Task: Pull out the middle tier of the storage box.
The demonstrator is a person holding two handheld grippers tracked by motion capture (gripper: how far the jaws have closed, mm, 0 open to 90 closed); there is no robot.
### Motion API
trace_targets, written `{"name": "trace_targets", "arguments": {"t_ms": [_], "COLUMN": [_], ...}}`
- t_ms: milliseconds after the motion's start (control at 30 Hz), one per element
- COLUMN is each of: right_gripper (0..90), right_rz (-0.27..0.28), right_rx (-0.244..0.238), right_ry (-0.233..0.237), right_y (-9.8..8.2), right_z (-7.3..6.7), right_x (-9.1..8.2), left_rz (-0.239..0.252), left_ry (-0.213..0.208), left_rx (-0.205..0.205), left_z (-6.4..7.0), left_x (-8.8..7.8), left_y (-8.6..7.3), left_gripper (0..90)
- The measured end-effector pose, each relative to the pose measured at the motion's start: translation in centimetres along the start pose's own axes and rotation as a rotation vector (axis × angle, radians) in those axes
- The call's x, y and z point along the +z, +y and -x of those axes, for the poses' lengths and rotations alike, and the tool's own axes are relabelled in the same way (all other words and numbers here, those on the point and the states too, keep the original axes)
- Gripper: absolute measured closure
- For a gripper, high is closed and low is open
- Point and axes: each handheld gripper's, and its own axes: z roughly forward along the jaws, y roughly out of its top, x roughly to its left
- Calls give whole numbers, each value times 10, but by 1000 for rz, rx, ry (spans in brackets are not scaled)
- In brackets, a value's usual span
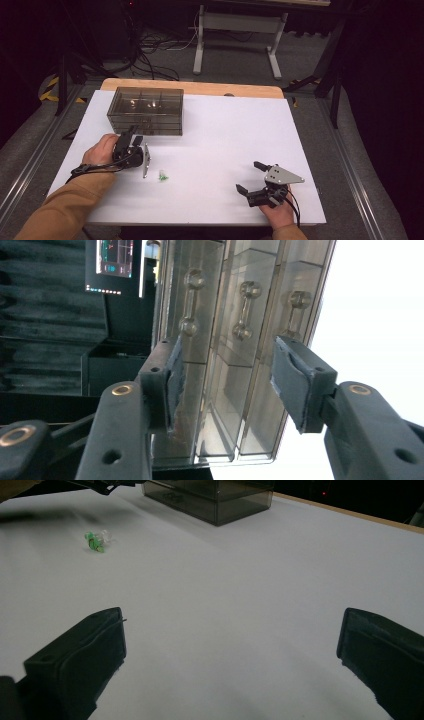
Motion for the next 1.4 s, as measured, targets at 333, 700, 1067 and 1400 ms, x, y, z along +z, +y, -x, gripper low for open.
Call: {"name": "trace_targets", "arguments": {"t_ms": [333,700,1067,1400], "right_gripper": [0,0,1,3], "right_rz": [-10,-14,-17,-19], "right_rx": [-9,-19,-22,-17], "right_ry": [0,1,3,9], "right_y": [0,0,0,0], "right_z": [-1,-1,-2,-2], "right_x": [1,1,2,2], "left_rz": [6,-12,-32,-46], "left_ry": [35,55,81,75], "left_rx": [14,19,33,25], "left_z": [7,15,19,19], "left_x": [7,17,25,33], "left_y": [6,12,11,6], "left_gripper": [597,638,712,795]}}
